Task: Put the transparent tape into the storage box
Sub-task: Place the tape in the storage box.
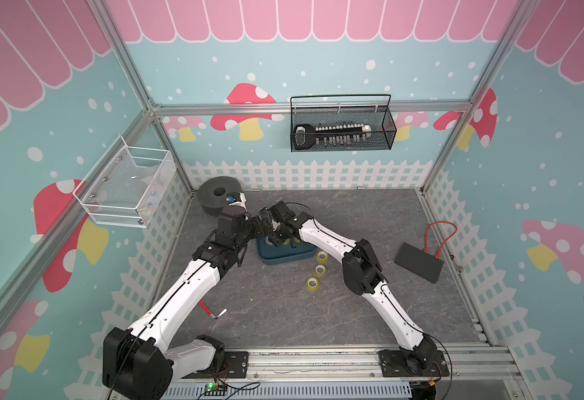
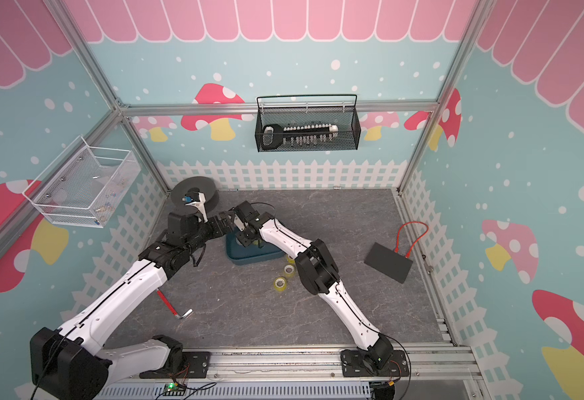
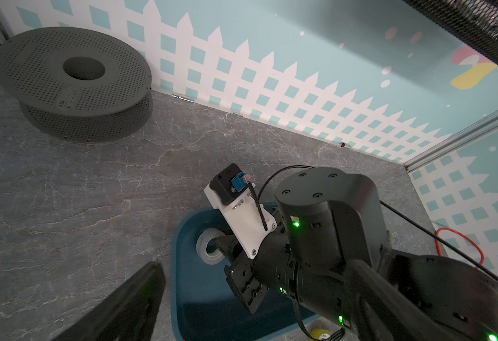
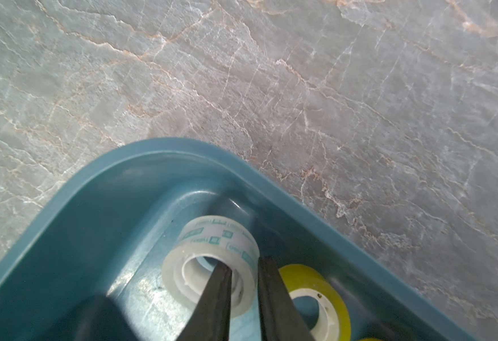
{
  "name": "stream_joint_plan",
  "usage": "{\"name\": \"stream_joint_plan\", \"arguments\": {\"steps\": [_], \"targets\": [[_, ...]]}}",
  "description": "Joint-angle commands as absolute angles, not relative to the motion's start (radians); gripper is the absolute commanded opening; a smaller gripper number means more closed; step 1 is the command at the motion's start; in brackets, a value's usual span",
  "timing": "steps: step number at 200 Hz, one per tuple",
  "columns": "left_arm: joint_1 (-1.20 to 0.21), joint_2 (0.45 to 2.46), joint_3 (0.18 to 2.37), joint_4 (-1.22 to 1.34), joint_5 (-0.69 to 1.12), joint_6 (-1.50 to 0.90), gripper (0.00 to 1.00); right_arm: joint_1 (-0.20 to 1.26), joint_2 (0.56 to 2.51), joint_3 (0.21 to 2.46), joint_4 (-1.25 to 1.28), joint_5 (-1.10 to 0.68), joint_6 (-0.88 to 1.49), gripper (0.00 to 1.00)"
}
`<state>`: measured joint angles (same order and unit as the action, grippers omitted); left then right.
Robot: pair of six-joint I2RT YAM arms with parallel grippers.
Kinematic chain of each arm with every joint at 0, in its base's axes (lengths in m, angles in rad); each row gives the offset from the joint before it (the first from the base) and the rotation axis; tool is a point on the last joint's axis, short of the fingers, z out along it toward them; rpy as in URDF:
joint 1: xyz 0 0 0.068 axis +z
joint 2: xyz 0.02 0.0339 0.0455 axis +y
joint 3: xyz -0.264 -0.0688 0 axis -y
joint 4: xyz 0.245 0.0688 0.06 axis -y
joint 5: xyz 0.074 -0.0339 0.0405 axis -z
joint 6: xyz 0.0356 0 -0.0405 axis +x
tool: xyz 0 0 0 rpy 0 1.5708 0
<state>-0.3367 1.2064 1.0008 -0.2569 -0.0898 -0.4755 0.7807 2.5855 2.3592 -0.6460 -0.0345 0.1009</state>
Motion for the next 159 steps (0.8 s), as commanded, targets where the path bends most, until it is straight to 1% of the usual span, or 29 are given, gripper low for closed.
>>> {"name": "stream_joint_plan", "arguments": {"steps": [1,11,58,120,159], "targets": [[-0.333,1.203,1.002,-0.252,-0.078,-0.483,0.99,0.790,2.618,2.388,-0.643,-0.033,0.097,0.23],[-0.333,1.201,0.999,-0.250,-0.076,-0.483,0.99,0.790,2.618,2.387,-0.643,-0.035,0.097,0.25],[-0.333,1.192,0.985,-0.246,-0.077,-0.492,0.99,0.790,2.617,2.387,-0.643,-0.034,0.096,0.26],[-0.334,1.193,0.978,-0.236,-0.068,-0.503,0.99,0.790,2.607,2.383,-0.652,-0.017,0.090,0.39],[-0.339,1.190,0.973,-0.233,-0.071,-0.510,0.99,0.787,2.584,2.383,-0.652,-0.005,0.088,0.43]]}}
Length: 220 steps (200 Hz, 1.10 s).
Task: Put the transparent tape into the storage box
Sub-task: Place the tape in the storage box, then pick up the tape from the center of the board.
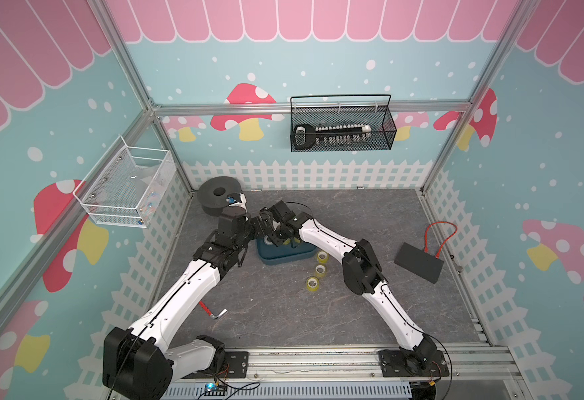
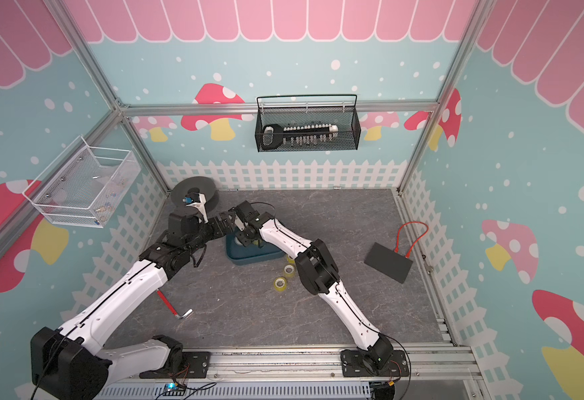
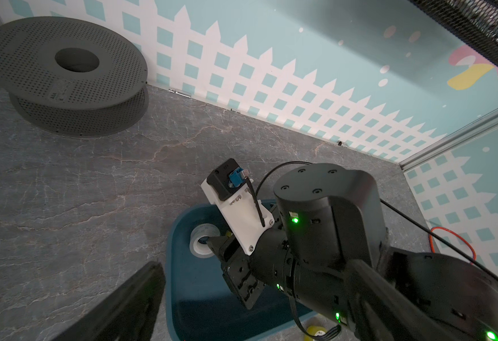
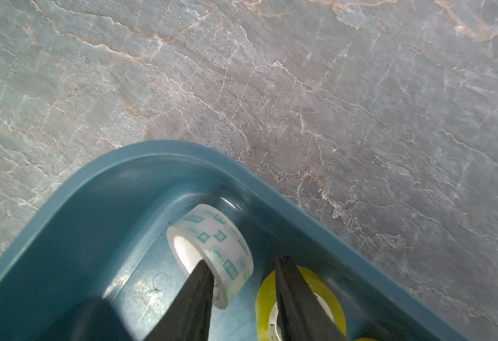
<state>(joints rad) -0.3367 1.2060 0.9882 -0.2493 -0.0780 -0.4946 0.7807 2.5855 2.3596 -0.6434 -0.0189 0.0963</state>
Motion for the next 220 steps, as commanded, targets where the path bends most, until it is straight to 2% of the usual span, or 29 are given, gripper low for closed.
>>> {"name": "stream_joint_plan", "arguments": {"steps": [1,10,21,30,100,143,197,220], "targets": [[-0.340,1.190,0.973,-0.234,-0.070,-0.510,0.99,0.788,2.583,2.382,-0.652,-0.005,0.087,0.43],[-0.340,1.192,0.973,-0.233,-0.072,-0.511,0.99,0.785,2.580,2.382,-0.652,-0.006,0.086,0.45],[-0.343,1.192,0.973,-0.232,-0.071,-0.514,0.99,0.785,2.576,2.382,-0.654,0.000,0.086,0.56],[-0.345,1.192,0.971,-0.230,-0.075,-0.514,0.99,0.784,2.573,2.383,-0.657,0.004,0.086,0.60],[-0.357,1.195,0.977,-0.224,-0.086,-0.515,0.99,0.780,2.511,2.372,-0.653,0.025,0.092,0.60],[-0.361,1.160,0.985,-0.211,-0.100,-0.490,0.99,0.713,2.342,2.237,-0.656,0.060,0.138,0.54],[-0.413,1.163,0.919,-0.173,-0.069,-0.467,0.99,0.586,1.983,1.778,-0.654,-0.013,0.253,0.42],[-0.509,1.193,0.896,-0.148,-0.084,-0.468,0.99,0.551,1.875,1.579,-0.641,-0.030,0.270,0.40]]}}
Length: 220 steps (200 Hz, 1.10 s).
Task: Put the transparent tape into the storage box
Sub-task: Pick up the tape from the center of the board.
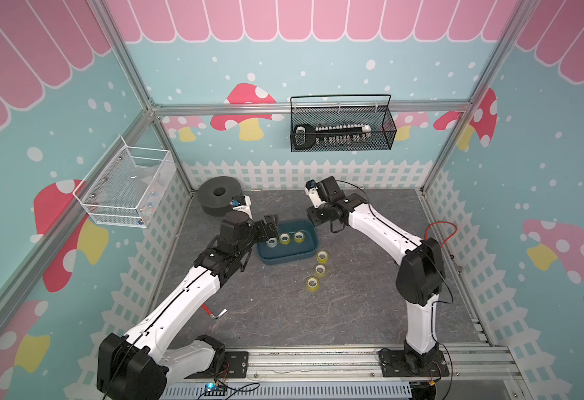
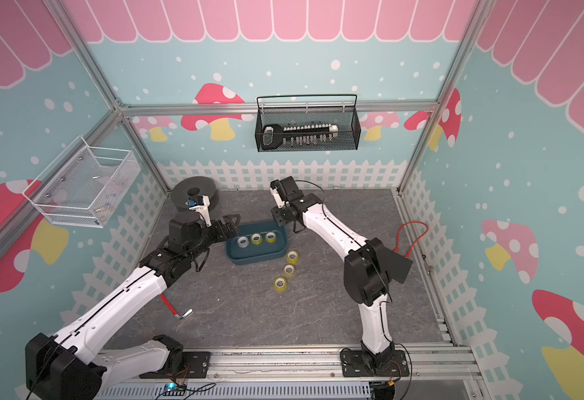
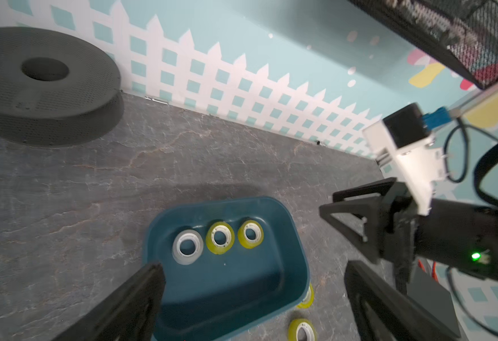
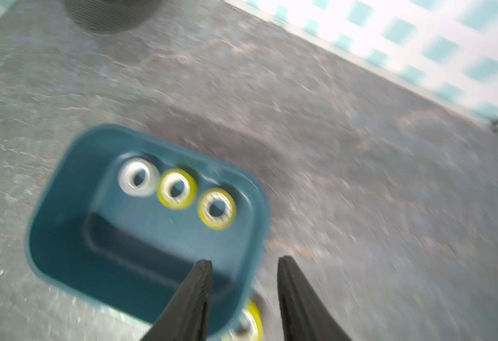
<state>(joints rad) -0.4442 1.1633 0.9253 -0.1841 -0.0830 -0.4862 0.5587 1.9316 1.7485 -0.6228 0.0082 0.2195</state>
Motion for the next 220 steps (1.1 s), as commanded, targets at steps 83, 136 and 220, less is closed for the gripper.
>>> {"name": "stream_joint_plan", "arguments": {"steps": [83,136,220], "targets": [[-0.630,1.279,0.848,-0.098,-0.071,-0.541,0.99,0.490,1.867,1.315,-0.451,-0.116,0.331,0.40],[-0.644,1.299,0.849,-0.090,-0.083,-0.548,0.99,0.493,1.933,1.323,-0.417,-0.162,0.339,0.46],[-0.645,1.322,0.858,-0.084,-0.076,-0.549,0.99,0.510,1.978,1.280,-0.382,-0.165,0.337,0.44]]}}
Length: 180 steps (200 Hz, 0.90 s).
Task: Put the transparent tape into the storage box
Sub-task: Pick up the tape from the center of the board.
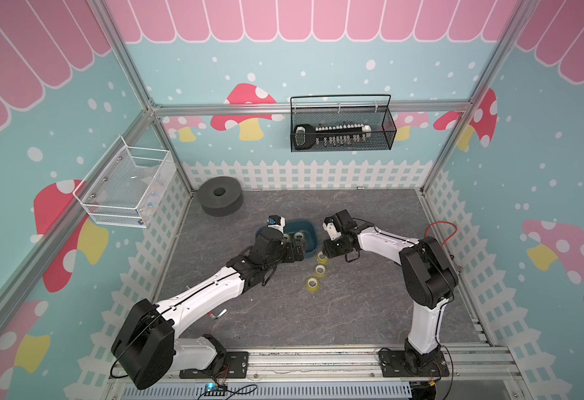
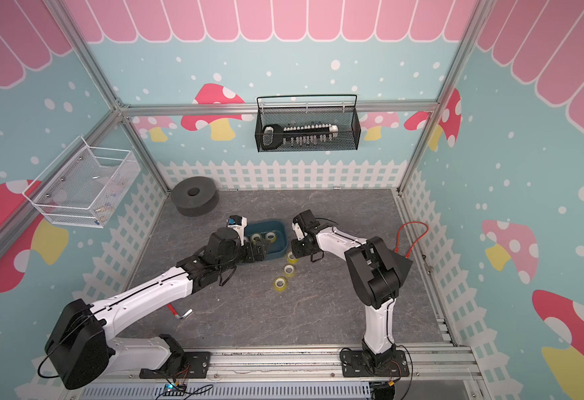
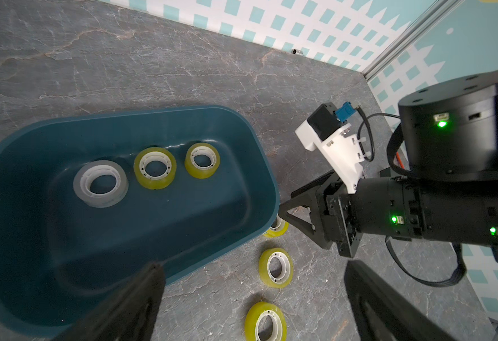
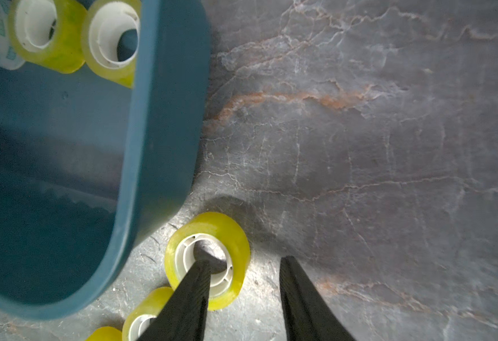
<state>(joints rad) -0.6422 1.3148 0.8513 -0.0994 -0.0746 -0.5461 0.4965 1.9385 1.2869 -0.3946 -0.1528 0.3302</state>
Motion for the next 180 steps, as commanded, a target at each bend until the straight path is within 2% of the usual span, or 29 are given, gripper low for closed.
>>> {"name": "stream_joint_plan", "arguments": {"steps": [1,46,95,136,180], "targets": [[-0.645,1.322,0.858,-0.084,-0.077,-0.549,0.99,0.510,1.979,1.280,-0.381,-0.165,0.337,0.44],[-0.646,1.313,0.849,-0.084,-0.084,-0.551,0.99,0.521,1.995,1.274,-0.379,-0.146,0.341,0.38],[-0.644,1.322,0.857,-0.083,-0.088,-0.545,0.99,0.522,1.965,1.249,-0.391,-0.116,0.339,0.12],[-0.645,1.319,0.869,-0.079,-0.090,-0.536,0.99,0.521,1.933,1.237,-0.405,-0.088,0.341,0.00],[-0.638,1.304,0.902,-0.074,-0.101,-0.517,0.99,0.520,1.869,1.271,-0.475,-0.042,0.336,0.00]]}}
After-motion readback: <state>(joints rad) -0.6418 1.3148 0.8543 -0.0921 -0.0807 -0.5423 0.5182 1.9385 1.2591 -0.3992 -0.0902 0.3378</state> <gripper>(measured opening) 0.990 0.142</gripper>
